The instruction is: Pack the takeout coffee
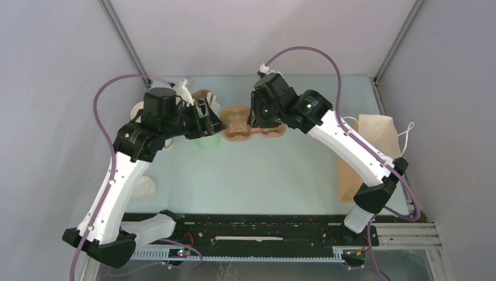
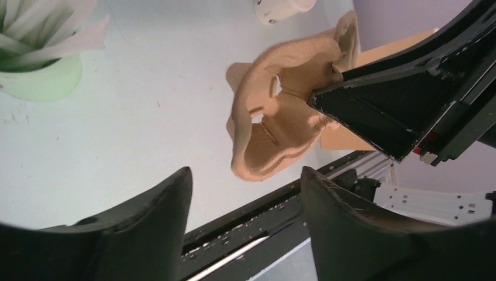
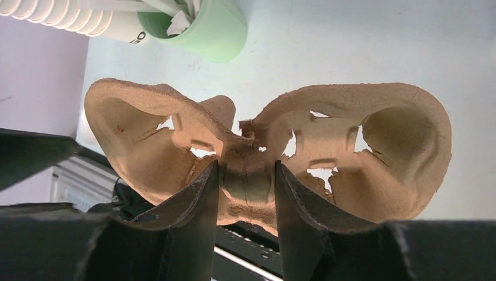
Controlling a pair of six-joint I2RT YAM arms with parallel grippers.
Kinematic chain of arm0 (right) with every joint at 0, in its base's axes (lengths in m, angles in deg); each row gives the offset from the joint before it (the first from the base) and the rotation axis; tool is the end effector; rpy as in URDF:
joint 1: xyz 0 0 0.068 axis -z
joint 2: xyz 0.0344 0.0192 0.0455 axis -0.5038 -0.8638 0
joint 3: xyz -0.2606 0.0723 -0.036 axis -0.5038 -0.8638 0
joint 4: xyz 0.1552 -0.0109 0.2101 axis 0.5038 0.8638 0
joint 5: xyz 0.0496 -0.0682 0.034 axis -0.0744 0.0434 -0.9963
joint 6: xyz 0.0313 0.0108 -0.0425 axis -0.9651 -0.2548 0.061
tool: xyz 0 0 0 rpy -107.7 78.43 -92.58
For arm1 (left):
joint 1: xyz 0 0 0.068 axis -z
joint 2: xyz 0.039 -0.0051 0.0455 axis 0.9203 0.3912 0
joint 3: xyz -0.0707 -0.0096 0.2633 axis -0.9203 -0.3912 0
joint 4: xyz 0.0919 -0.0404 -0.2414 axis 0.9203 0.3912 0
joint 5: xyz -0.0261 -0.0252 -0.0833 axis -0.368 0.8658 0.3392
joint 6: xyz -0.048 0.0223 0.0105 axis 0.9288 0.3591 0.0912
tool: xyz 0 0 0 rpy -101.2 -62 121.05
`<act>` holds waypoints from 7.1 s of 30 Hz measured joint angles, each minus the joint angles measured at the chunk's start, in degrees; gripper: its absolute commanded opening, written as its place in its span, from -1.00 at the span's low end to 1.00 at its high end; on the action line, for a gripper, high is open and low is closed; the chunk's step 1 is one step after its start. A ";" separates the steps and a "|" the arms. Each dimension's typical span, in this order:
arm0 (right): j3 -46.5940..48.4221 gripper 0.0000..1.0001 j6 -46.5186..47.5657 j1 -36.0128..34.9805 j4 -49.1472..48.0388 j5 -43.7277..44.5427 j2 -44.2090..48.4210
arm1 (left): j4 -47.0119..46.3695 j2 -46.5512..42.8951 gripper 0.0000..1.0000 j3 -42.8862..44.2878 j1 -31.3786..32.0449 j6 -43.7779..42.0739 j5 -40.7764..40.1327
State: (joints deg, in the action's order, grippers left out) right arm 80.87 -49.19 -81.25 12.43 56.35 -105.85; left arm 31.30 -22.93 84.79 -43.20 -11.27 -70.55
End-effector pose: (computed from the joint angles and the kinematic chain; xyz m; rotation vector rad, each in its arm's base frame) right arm 0.2274 0.2695 0.4331 -0.2312 2.3413 0.5331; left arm 0.1780 -0.0878 0.4320 0.0001 2.2494 -0.8007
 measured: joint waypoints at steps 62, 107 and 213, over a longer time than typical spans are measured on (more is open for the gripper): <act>-19.58 -0.14 14.82 7.10 -0.98 16.26 61.99 | -43.39 28.30 -0.99 8.52 23.19 31.12 15.28; -70.60 -0.15 36.26 4.35 -32.85 -54.05 60.28 | -16.98 6.88 -0.99 -9.66 10.16 3.65 36.06; -81.55 -0.08 37.29 -6.43 -60.85 -19.21 44.81 | -26.91 9.88 -0.99 -7.93 14.82 14.47 40.09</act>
State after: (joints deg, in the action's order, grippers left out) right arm -0.67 -11.90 -87.68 -48.42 37.14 -61.05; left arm 4.39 -13.05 76.86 -28.38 3.20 -30.46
